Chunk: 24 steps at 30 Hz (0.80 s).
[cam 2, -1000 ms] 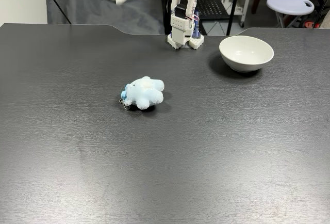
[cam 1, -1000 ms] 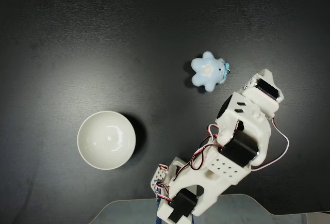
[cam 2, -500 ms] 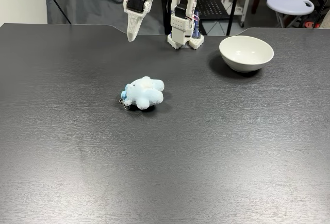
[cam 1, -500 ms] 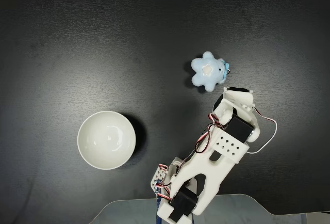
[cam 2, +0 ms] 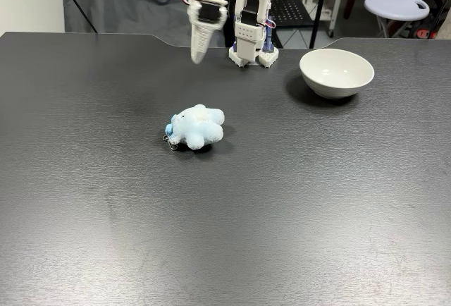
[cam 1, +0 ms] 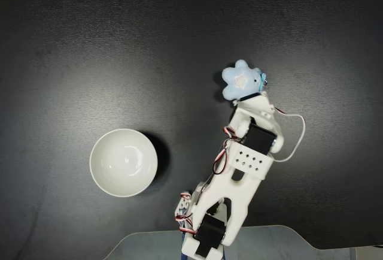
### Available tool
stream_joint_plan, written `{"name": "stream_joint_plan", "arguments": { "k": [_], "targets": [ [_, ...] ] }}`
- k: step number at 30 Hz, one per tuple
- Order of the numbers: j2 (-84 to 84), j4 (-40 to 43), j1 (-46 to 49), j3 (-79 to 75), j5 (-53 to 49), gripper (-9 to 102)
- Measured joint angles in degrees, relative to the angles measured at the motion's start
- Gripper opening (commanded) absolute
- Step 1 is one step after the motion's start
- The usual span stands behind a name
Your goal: Grasp a skyblue doll and put it in the white bowl.
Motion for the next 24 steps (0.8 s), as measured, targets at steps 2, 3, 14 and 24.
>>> {"name": "stream_joint_plan", "arguments": {
  "k": [2, 3, 14, 24],
  "targets": [
    [0.00, 0.18, 0.09, 0.00, -6.50, 6],
    [0.00, 0.18, 0.35, 0.00, -8.35, 6],
    [0.00, 0.18, -1.49, 0.00, -12.39, 7],
    [0.00, 0.18, -1.41, 0.00, -13.10, 45]
  ]
}}
